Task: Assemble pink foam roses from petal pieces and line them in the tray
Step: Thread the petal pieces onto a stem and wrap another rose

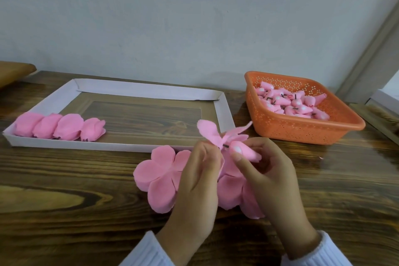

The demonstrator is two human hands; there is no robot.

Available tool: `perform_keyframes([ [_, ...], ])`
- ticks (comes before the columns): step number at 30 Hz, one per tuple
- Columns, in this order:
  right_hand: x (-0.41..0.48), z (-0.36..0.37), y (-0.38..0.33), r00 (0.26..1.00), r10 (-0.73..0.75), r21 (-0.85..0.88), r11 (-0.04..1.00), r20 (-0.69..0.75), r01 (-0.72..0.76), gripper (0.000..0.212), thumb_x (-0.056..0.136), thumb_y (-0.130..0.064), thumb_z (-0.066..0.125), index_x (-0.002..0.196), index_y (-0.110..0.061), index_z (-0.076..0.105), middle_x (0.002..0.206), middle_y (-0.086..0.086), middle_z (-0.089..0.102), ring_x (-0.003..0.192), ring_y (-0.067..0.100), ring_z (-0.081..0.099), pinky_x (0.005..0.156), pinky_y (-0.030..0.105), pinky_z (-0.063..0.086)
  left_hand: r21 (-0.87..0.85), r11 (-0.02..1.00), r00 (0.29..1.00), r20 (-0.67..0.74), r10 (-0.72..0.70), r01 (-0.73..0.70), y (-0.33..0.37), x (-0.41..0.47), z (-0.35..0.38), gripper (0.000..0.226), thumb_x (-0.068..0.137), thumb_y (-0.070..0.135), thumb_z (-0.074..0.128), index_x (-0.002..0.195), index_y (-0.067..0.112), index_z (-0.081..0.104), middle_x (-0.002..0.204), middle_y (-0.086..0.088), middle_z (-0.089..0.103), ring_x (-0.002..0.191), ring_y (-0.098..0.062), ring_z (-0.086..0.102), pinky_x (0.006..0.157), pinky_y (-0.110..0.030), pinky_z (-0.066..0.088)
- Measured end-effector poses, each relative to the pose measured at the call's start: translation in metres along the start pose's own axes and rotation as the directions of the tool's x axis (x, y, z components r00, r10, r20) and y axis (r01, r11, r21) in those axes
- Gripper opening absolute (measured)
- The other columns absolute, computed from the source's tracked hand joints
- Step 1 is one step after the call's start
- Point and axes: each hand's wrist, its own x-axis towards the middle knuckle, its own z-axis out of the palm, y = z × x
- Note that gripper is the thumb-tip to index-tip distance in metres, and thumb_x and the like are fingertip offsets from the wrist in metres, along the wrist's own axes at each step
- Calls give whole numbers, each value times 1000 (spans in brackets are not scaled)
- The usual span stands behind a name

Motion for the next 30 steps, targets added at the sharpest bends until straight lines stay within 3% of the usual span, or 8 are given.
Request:
perform_keyframes([
  [5, 1, 1, -3, 979, 105, 270, 951, 177, -151, 10, 82, -5, 71, 84, -15, 69, 70, -3, 68, 59, 6, 59, 57, 17, 46, -17, 991, 989, -77, 128, -129, 4, 6, 0, 22, 94, 30, 38, 85, 34, 58, 86, 16, 66, 86, 3, 61, 76, -13, 47],
  [8, -1, 0, -8, 959, 128, 377, 900, 255, -220, 33, 72, 14, 63, 87, -14, 73, 80, 4, 73, 66, 12, 67, 55, 19, 51, 84, 953, 954, -42, 296, -292, 8, 4, 3, 20, 99, 27, 39, 104, 41, 52, 101, 11, 71, 104, -15, 65, 88, -38, 51],
  [11, -3, 1, -14, 937, 149, 473, 832, 315, -291, 37, 65, 6, 61, 92, -15, 76, 81, 10, 75, 65, 15, 70, 51, 21, 52, 84, 929, 930, -54, 364, -359, 9, 5, 3, 18, 96, 12, 50, 108, 25, 49, 97, 6, 73, 99, -13, 67, 86, -26, 51],
  [14, -5, 2, -17, 910, 172, 537, 759, 378, -367, 30, 65, 3, 60, 92, -6, 71, 68, 9, 70, 49, 11, 63, 40, 14, 45, 15, 954, 952, -57, 300, -300, 11, 6, 1, 24, 87, 18, 61, 108, 22, 50, 94, 3, 73, 96, -13, 68, 82, -20, 50],
  [18, -10, 6, -15, 885, 193, 475, 785, 424, -398, 23, 75, -10, 62, 95, -1, 67, 65, 16, 62, 52, 22, 55, 45, 22, 37, -118, 986, 993, -14, 120, -121, 13, 8, 0, 20, 73, 33, 68, 92, 34, 61, 87, -4, 73, 84, -18, 69, 70, -41, 54],
  [23, -14, 10, -15, 868, 152, 452, 804, 474, -387, 15, 86, -13, 55, 83, -12, 70, 61, 14, 61, 57, 22, 55, 52, 31, 32, -137, 990, 994, 107, 32, -18, 11, 6, -4, 13, 70, 39, 67, 79, 30, 67, 86, -7, 69, 62, -34, 63, 42, -23, 44],
  [26, -16, 10, -16, 855, 151, 468, 783, 496, -410, 12, 85, -16, 60, 82, -15, 72, 62, 8, 62, 59, 18, 56, 53, 30, 35, -176, 983, 990, 143, -17, 43, 11, 3, -5, 17, 68, 37, 69, 79, 24, 67, 94, -9, 69, 41, -10, 52, 40, -21, 43],
  [30, -16, 9, -18, 817, 129, 541, 690, 562, -482, 13, 84, -20, 66, 92, -14, 73, 67, 9, 65, 60, 12, 59, 55, 18, 46, -224, 971, 993, 100, -58, 79, 11, 3, -5, 20, 65, 33, 70, 79, 20, 65, 91, -7, 71, 45, -8, 57, 39, -19, 42],
])
